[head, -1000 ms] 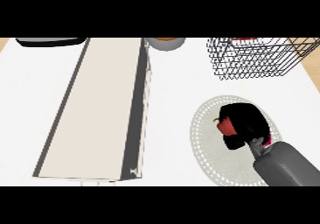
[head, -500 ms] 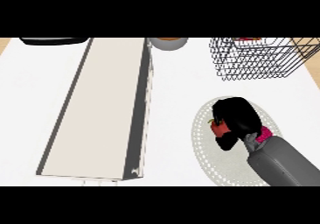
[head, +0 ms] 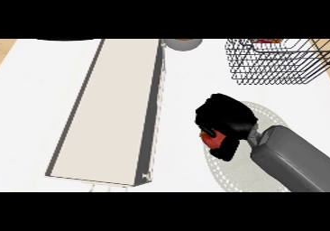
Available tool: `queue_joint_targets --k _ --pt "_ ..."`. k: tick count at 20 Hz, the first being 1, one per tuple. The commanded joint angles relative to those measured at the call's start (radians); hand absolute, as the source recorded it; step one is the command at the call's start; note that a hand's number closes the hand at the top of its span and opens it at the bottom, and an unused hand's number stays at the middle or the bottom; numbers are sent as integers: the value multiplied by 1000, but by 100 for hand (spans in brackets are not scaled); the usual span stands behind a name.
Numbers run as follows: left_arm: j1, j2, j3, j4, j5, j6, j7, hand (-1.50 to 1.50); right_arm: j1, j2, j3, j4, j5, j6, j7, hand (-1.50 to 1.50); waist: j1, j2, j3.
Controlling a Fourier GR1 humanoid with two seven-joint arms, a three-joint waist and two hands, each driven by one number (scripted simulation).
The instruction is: Pick the bell pepper from the placemat and place it in the tiered shelf
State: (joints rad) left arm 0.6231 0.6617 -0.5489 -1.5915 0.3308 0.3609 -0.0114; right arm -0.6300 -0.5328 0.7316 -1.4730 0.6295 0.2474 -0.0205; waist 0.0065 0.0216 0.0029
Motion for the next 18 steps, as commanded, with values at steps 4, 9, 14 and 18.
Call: queue_joint_targets --k 4,9,14,18 --pt "-256 -30 76 -106 -11 -24 -84 0 -114 -52 -125 -2 -119 4 -251 150 -56 -12 -3" --pt "-247 -42 54 -91 -6 -9 -99 0 -162 -1 -274 50 -308 37 -326 150 -56 -8 -4" --pt "-264 -19 59 -103 -1 2 -104 0 -240 17 -373 115 -420 92 -338 150 -57 -9 -5" --pt "-281 -21 44 -97 3 3 -105 0 -328 44 -407 166 -452 118 -301 150 -41 -11 -9"
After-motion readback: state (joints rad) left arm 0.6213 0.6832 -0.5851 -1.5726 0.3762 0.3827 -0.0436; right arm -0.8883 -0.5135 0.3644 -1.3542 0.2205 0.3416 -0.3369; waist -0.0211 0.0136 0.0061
